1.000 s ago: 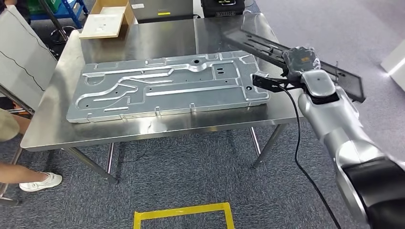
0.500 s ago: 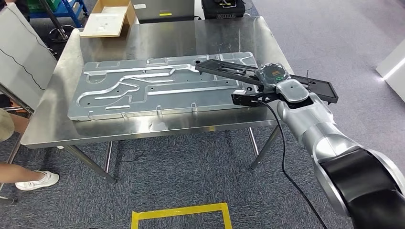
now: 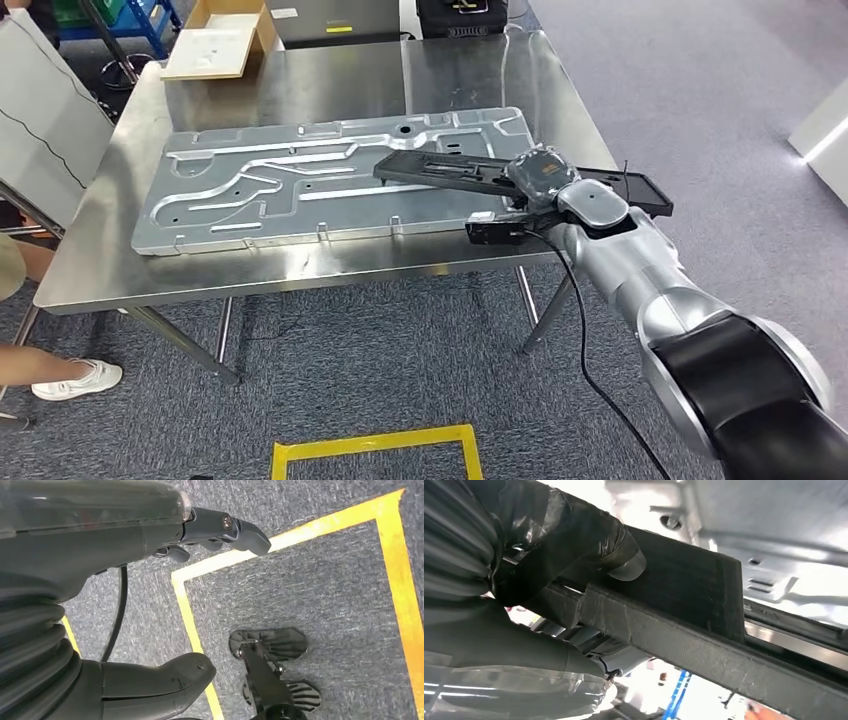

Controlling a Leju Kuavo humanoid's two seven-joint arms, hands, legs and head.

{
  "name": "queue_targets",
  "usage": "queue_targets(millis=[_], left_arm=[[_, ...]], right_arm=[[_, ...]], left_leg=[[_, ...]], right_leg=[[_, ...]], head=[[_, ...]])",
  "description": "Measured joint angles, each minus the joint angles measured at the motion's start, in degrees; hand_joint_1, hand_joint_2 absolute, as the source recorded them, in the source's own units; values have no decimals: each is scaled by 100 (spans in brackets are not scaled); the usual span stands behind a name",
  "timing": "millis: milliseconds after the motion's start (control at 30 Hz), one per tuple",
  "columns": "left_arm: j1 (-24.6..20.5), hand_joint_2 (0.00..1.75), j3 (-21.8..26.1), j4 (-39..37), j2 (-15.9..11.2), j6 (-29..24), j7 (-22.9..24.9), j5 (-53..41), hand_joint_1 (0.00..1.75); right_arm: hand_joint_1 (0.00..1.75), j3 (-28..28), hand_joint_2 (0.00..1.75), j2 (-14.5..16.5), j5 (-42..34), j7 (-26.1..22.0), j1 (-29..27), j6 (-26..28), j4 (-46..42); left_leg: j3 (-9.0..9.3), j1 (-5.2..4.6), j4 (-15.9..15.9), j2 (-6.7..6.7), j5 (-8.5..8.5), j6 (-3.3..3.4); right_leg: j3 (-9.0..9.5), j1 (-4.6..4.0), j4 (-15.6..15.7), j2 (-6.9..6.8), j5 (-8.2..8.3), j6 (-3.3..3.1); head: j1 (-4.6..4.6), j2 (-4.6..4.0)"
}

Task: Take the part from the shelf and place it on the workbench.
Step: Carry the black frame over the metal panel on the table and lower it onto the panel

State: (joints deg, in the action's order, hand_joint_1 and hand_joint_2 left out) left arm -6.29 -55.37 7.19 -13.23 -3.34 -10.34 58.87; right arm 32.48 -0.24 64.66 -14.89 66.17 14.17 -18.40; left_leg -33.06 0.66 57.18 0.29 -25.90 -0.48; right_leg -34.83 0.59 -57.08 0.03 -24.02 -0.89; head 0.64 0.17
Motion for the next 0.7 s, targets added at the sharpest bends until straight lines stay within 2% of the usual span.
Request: queue_targets(millis=[33,67,133,167,200,233,300,333,367,467,500,533,567,633,667,700], left_arm=[[-4,175,-30,0,-8,-26,-5,-18,0],[-5,175,-55,0,-16,-52,-16,-29,0],[-4,175,-93,0,-35,-92,-42,-44,0],[1,175,-113,0,-44,-107,-51,-45,0],[10,175,-136,0,-53,-123,-59,-45,0],[21,175,-157,0,-68,-141,-71,-43,0],[40,175,-185,0,-111,-193,-127,-20,0],[45,175,-190,0,-137,-218,-158,-6,0],[49,175,-191,0,-154,-237,-183,5,0],[73,175,-193,0,-176,-257,-231,33,0],[81,175,-195,0,-178,-262,-260,41,0],[85,175,-195,0,-179,-270,-300,49,0],[87,175,-196,0,-179,-281,-340,52,0],[92,175,-196,0,-179,-304,-409,60,0],[97,175,-196,0,-179,-312,-438,65,0],[102,175,-196,0,-179,-316,-467,70,0]], right_arm=[[175,0,175,49,-10,-69,-22,17,7],[175,0,175,99,-20,-132,-52,34,14],[175,0,175,178,-32,-243,-158,60,33],[175,0,175,208,-33,-296,-225,66,44],[175,1,175,233,-33,-339,-290,68,54],[175,1,175,257,-33,-374,-340,70,61],[175,2,175,305,-33,-407,-390,72,68],[175,2,175,321,-33,-411,-394,71,68],[175,2,175,332,-34,-413,-393,67,69],[175,2,175,345,-35,-425,-395,60,75],[175,2,175,347,-34,-435,-394,60,77],[175,2,175,347,-33,-444,-390,56,78],[175,2,175,346,-28,-454,-388,47,80],[175,2,175,346,-11,-470,-404,22,92],[175,2,175,345,-1,-477,-423,11,104],[175,3,175,345,7,-483,-440,0,115]], left_leg=[[-85,6,190,-3,-126,-26],[-229,13,509,-6,-303,-49],[-602,15,1307,-7,-638,-81],[-729,15,1557,-7,-693,-91],[-755,16,1583,-6,-633,-93],[-667,16,1370,-5,-473,-89],[-279,9,542,-5,-83,-59],[-119,0,207,-8,35,-34],[-25,-10,3,-12,87,-7],[-15,-17,-59,-20,108,86],[-12,-5,-74,-17,127,125],[-10,9,-93,-13,144,163],[-8,17,-106,-8,155,192],[-17,9,-102,-5,153,220],[-19,6,-95,-6,149,225],[-20,4,-83,-10,142,227]], right_leg=[[7,13,22,-2,14,-36],[9,14,31,-2,20,-61],[6,6,25,0,15,-87],[6,3,18,1,11,-92],[7,1,11,2,8,-94],[8,0,5,5,5,-93],[9,-10,-9,13,-5,-74],[3,-20,-19,19,-9,-54],[-6,-29,-28,21,-10,-28],[-26,-29,-40,19,-10,64],[-51,-26,-98,17,-61,94],[-123,-25,-261,16,-178,119],[-248,-20,-543,15,-353,139],[-605,-15,-1331,14,-729,165],[-738,-13,-1624,13,-816,172],[-785,-13,-1725,13,-796,171]], head=[[-1,0],[0,0],[0,0],[0,0],[0,0],[1,0],[1,0],[-1,0],[-1,0],[-1,0],[-2,0],[-2,0],[-3,0],[-2,0],[-3,0],[-3,0]])
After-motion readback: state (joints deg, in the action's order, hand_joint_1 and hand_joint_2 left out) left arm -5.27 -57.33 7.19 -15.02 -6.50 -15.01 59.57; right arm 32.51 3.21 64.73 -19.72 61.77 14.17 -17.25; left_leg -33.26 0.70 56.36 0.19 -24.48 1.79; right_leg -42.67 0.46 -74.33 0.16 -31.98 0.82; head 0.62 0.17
